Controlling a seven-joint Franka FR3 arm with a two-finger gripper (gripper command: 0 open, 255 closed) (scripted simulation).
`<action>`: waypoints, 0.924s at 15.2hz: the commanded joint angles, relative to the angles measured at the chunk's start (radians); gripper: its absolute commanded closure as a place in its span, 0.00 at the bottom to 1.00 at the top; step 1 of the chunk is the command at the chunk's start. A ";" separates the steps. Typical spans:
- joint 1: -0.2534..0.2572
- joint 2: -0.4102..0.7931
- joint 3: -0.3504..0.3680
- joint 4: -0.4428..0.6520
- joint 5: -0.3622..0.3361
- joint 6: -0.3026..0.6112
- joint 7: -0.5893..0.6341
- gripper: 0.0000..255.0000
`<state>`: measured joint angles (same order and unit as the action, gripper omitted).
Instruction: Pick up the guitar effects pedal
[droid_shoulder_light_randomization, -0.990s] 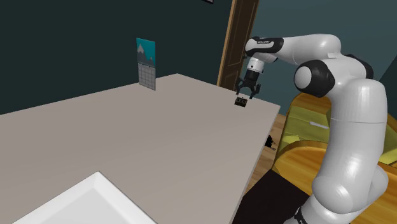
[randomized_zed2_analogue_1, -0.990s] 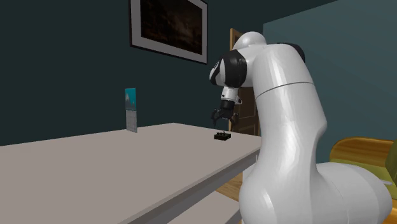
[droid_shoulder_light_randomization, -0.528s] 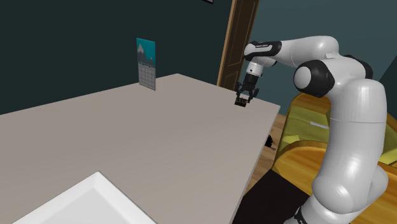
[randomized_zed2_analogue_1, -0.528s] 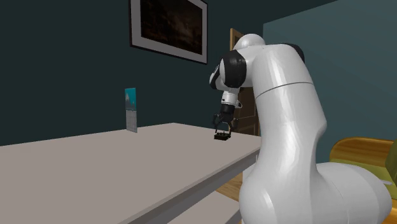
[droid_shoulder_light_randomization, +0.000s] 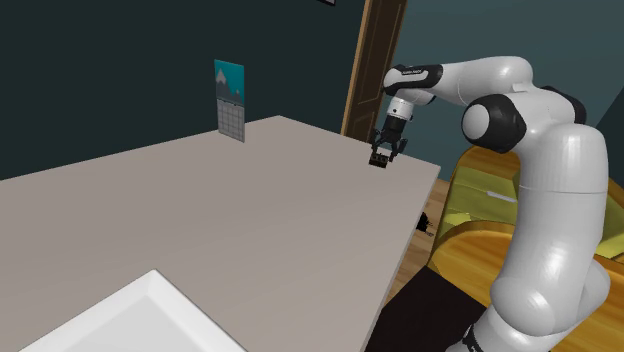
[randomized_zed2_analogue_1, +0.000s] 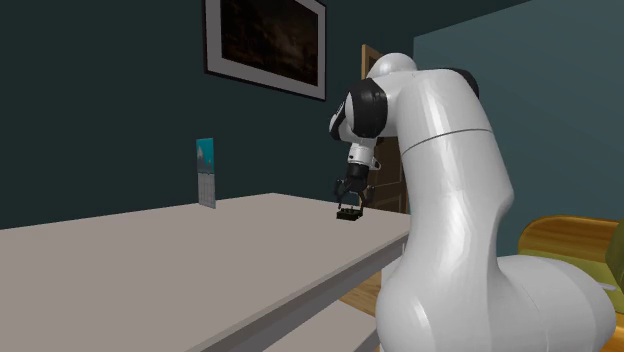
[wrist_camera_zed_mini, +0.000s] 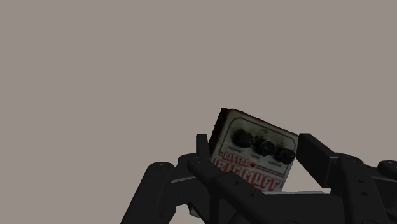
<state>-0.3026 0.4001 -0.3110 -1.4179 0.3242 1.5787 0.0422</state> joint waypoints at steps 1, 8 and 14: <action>-0.001 0.001 0.000 0.013 -0.001 -0.013 0.003 1.00; -0.012 0.006 -0.001 0.114 0.000 -0.106 0.022 1.00; -0.026 0.023 -0.001 0.220 0.006 -0.194 0.040 1.00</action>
<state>-0.3259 0.4201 -0.3117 -1.2161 0.3295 1.4000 0.0790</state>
